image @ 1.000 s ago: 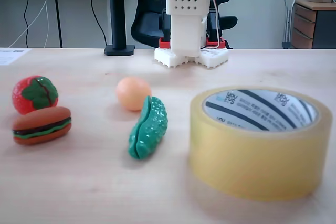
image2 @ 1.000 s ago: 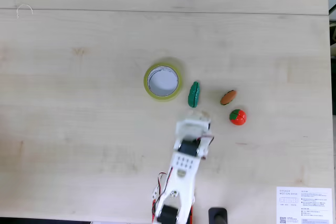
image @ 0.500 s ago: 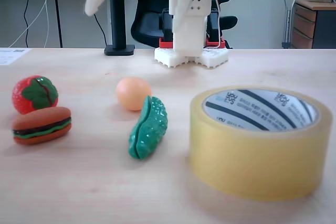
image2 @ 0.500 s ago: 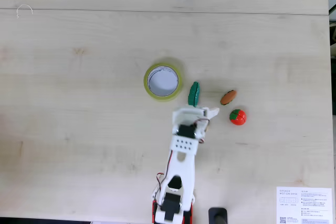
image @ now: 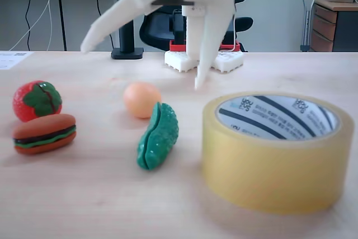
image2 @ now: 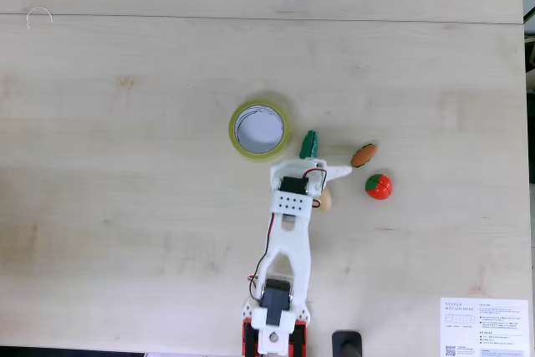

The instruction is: Grasp a cucumber and put it in the hole.

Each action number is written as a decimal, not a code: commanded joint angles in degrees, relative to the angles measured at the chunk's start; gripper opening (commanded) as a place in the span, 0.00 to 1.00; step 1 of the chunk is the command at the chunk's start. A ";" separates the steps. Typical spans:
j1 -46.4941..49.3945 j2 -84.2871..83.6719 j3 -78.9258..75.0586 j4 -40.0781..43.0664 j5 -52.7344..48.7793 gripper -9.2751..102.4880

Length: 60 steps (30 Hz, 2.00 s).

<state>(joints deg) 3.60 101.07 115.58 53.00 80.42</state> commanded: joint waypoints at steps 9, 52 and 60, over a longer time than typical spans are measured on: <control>0.62 -7.91 -11.07 -2.99 2.90 0.66; 1.41 -28.65 -23.38 -1.14 2.90 0.48; 1.67 -27.95 -23.38 2.55 2.90 0.39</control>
<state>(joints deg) 5.01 71.98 94.39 53.61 80.42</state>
